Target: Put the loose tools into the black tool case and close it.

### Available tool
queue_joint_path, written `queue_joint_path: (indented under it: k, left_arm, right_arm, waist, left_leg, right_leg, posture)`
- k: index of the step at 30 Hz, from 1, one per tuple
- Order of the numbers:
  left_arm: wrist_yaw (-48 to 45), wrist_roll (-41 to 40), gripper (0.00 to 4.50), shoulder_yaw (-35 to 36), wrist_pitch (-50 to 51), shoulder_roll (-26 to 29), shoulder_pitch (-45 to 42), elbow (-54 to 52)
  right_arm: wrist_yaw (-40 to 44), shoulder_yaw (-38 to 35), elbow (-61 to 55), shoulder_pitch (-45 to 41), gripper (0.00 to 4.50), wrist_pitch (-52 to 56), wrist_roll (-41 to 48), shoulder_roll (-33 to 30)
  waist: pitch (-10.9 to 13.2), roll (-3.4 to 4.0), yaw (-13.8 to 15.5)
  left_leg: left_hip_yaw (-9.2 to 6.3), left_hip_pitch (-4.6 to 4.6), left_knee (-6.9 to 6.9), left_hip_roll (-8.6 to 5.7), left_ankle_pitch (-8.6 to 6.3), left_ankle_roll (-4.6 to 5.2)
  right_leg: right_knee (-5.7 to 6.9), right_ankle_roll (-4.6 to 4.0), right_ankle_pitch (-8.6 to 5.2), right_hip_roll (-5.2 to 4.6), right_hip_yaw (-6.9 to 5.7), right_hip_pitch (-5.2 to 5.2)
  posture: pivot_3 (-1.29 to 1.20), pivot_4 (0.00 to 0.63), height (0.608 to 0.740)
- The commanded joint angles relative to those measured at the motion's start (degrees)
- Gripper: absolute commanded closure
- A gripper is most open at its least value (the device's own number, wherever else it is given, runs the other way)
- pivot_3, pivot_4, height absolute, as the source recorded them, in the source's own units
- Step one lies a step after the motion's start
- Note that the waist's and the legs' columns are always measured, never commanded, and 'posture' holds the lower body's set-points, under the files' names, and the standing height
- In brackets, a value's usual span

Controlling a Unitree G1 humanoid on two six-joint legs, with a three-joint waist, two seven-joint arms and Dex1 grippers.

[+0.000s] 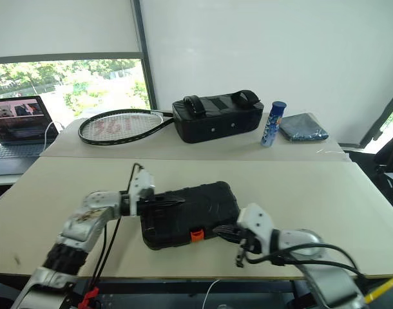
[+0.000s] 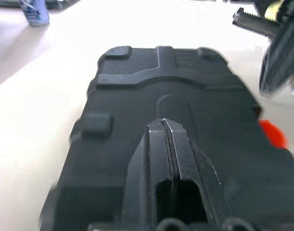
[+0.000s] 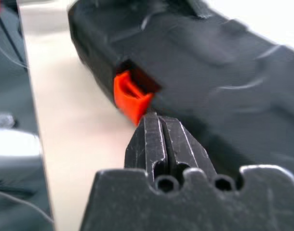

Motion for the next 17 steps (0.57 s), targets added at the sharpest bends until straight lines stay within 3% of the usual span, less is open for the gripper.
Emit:
queue_joint_path:
  k: [1,4,10,17]
  left_arm:
    - [-2.6,-4.0,3.47,8.0,-1.5,6.0,4.5,-3.4]
    - [-2.5,-3.0,2.31,12.8,-4.1,10.8,11.4,-4.1]
    - [-1.3,1.2,0.12,21.0,-15.6,14.7,25.9,-2.0]
    - [1.0,1.7,0.04,24.2,-21.9,14.6,29.9,-0.9]
  right_arm:
    - [6.1,-7.8,1.2,4.2,3.15,-6.7,2.7,-3.1]
    - [8.6,-13.0,4.7,7.6,2.10,-13.3,2.3,-3.5]
    - [17.8,-20.8,17.4,12.0,0.08,-25.7,3.2,-5.0]
    - [22.7,-21.9,30.0,9.7,0.01,-37.8,0.4,-7.0]
  waist:
    - [0.0,-0.01,0.2]
    - [0.1,0.00,0.4]
    - [0.1,-0.07,0.9]
    - [0.2,-0.08,1.7]
  left_leg:
    - [-0.01,-0.02,-0.03,0.00,0.00,0.00]
    - [0.01,-0.04,-0.15,-0.03,0.00,-0.01]
    - [0.13,-0.01,-0.19,-0.01,-0.01,-0.03]
    - [0.25,0.11,-0.23,0.07,-0.02,-0.05]
  right_leg:
    - [0.00,-0.02,-0.01,0.00,-0.02,-0.05]
    - [-0.14,-0.02,-0.04,-0.10,-0.06,-0.05]
    - [-0.31,-0.04,-0.06,-0.21,-0.07,0.01]
    - [-0.26,-0.51,-0.32,-0.26,-0.11,0.03]
  posture:
    - [0.00,0.150,0.740]
    - [0.00,0.150,0.740]
    - [0.00,0.150,0.740]
    - [0.00,0.150,0.740]
